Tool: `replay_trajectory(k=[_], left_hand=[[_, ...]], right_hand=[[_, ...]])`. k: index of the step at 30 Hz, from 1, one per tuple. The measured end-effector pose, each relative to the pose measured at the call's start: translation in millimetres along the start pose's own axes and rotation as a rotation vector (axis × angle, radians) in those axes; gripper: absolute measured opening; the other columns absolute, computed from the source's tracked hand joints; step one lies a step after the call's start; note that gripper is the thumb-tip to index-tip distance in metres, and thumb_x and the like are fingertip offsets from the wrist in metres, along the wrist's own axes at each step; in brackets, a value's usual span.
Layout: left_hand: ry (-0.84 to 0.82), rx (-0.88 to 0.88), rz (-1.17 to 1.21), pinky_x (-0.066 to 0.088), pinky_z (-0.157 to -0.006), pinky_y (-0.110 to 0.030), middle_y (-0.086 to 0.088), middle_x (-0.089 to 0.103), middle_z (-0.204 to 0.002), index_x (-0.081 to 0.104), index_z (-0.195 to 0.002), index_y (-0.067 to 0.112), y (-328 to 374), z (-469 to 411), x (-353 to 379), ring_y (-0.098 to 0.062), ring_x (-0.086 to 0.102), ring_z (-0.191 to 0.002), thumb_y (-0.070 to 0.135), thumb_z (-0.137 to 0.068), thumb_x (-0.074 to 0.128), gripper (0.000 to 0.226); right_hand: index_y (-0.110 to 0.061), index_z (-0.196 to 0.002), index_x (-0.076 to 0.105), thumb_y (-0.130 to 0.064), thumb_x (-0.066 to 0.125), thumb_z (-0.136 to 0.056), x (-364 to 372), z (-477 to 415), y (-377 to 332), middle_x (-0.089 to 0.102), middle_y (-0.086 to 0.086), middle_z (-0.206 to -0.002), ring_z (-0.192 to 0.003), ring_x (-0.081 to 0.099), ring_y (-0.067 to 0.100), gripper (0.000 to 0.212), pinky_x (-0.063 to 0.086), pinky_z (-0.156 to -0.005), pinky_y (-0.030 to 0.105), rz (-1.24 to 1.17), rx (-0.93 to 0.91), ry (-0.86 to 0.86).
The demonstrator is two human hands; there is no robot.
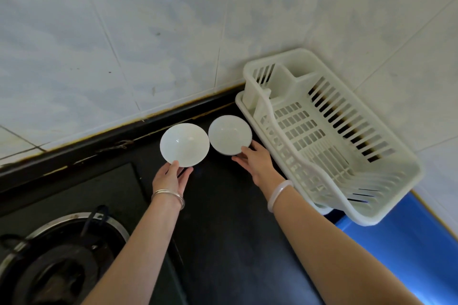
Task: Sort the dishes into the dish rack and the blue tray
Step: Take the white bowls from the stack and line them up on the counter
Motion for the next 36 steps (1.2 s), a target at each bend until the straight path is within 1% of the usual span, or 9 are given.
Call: replay_trajectory(k=[4,9,15,17,21,24,29,33,36], left_hand=[[-0.001,0.031,0.023,0.054,-0.074,-0.030,-0.015,0.058,-0.124,0.046,-0.129,0.002,11,-9,9,-0.025,0.060,-0.111,0.008,-0.090,0.053,0.039],[0.024,0.029,0.056,0.054,-0.080,-0.031,-0.017,0.057,-0.126,0.046,-0.129,0.002,18,-19,14,-0.027,0.059,-0.113,0.008,-0.090,0.053,0.040],[0.047,0.023,0.058,0.055,-0.068,-0.027,-0.013,0.059,-0.121,0.049,-0.128,0.007,17,-23,11,-0.025,0.062,-0.106,0.011,-0.088,0.056,0.040],[0.059,0.024,0.056,0.056,-0.069,-0.027,-0.012,0.060,-0.121,0.050,-0.127,0.008,16,-23,10,-0.024,0.062,-0.106,0.011,-0.088,0.057,0.040],[0.081,0.050,0.050,0.056,-0.077,-0.030,-0.012,0.058,-0.123,0.050,-0.127,0.008,17,-21,11,-0.024,0.062,-0.107,0.010,-0.088,0.057,0.039],[0.084,0.077,0.022,0.054,-0.079,-0.028,-0.009,0.057,-0.123,0.051,-0.127,0.009,18,-17,11,-0.022,0.062,-0.098,0.011,-0.089,0.056,0.038],[0.059,0.187,-0.172,0.050,-0.092,-0.031,-0.008,0.055,-0.131,0.047,-0.133,0.013,20,-5,12,-0.021,0.059,-0.111,0.011,-0.090,0.053,0.043],[0.008,0.225,-0.337,0.047,-0.097,-0.034,-0.012,0.048,-0.139,0.037,-0.139,0.011,14,14,6,-0.025,0.055,-0.118,0.011,-0.091,0.052,0.050],[-0.088,0.262,-0.528,0.048,-0.094,-0.031,-0.011,0.052,-0.134,0.045,-0.134,0.012,0,41,5,-0.023,0.056,-0.115,0.012,-0.091,0.052,0.043]], right_hand=[[-0.009,-0.142,0.039,0.000,0.047,-0.095,20,-14,-10,0.052,0.018,-0.134,-0.114,0.059,0.029,0.049,0.054,-0.086,0.033,-0.012,-0.013,-0.025],[-0.009,-0.142,0.040,0.000,0.047,-0.095,35,-28,-19,0.051,0.019,-0.135,-0.115,0.057,0.030,0.048,0.054,-0.084,0.032,0.008,-0.026,-0.025],[-0.009,-0.141,0.041,-0.001,0.048,-0.095,45,-35,-21,0.051,0.018,-0.135,-0.116,0.057,0.030,0.047,0.053,-0.081,0.030,-0.016,-0.037,-0.032],[-0.010,-0.141,0.040,-0.002,0.047,-0.095,46,-36,-20,0.050,0.017,-0.136,-0.114,0.057,0.029,0.047,0.053,-0.081,0.029,-0.013,-0.035,-0.031],[-0.018,-0.144,0.036,-0.014,0.045,-0.098,47,-32,-18,0.055,0.019,-0.130,-0.098,0.061,0.024,0.047,0.052,-0.081,0.031,0.041,-0.003,-0.074],[-0.025,-0.145,0.031,-0.028,0.042,-0.099,47,-26,-17,0.053,0.017,-0.133,-0.105,0.061,0.029,0.047,0.051,-0.085,0.035,0.113,0.033,-0.121],[-0.027,-0.148,0.024,-0.036,0.036,-0.100,41,-12,-21,0.046,0.011,-0.143,-0.118,0.055,0.032,0.050,0.048,-0.094,0.040,0.219,0.034,-0.159],[-0.021,-0.146,0.028,-0.035,0.035,-0.101,19,13,-23,0.049,0.010,-0.141,-0.115,0.058,0.028,0.048,0.049,-0.094,0.038,0.333,-0.031,-0.145],[-0.020,-0.140,0.040,-0.032,0.035,-0.101,-7,44,-23,0.059,0.006,-0.128,-0.103,0.063,0.020,0.041,0.052,-0.090,0.034,0.414,-0.088,-0.138]])
Point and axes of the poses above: each hand's wrist, its own z-axis away from the middle knuckle, its own x-axis out of the palm, y = z × x, the point moved 8 cm from there along -z, towards the middle knuckle
